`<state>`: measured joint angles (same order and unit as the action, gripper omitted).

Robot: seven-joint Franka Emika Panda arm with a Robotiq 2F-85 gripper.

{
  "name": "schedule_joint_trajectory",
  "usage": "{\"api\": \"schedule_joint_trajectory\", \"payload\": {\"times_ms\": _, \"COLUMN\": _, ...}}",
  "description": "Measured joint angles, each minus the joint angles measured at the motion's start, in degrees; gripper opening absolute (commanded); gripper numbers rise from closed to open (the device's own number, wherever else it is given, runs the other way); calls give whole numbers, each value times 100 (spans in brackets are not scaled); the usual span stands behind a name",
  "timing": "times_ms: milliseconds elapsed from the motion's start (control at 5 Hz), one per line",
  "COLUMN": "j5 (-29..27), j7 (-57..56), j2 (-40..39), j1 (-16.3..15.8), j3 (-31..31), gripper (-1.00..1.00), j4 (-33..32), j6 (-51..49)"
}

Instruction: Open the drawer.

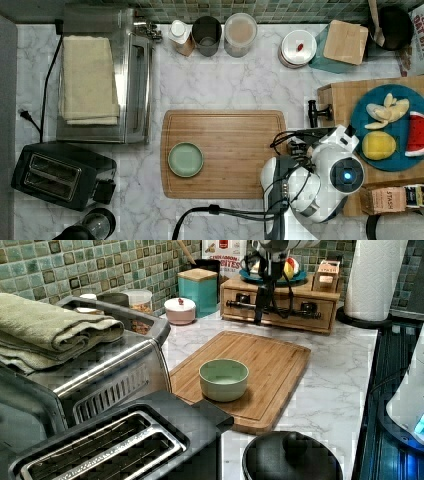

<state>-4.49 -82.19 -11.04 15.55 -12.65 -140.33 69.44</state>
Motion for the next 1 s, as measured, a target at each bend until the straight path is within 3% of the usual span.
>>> {"api": "schedule_joint_trajectory", "payload": {"times_ms": 200, "j5": 11, "j7": 0, "j2": -249, "j1": -8, "j3": 2, "gripper": 100, "j4": -45, "j6": 118}}
{"api": "schedule_joint_trajectory", "payload": {"times_ms": 600, "j5": 359, "j7": 140, "j2": 34, "j1": -155, "j3": -165, "gripper": 100, "j4": -56, "j6": -498}}
{"api": "schedule_joint_trajectory", "payload": {"times_ms": 1000, "j5": -210, "j7": 145, "j2": 120, "j1": -191, "j3": -122, "gripper": 100, "j4": -67, "j6": -582}}
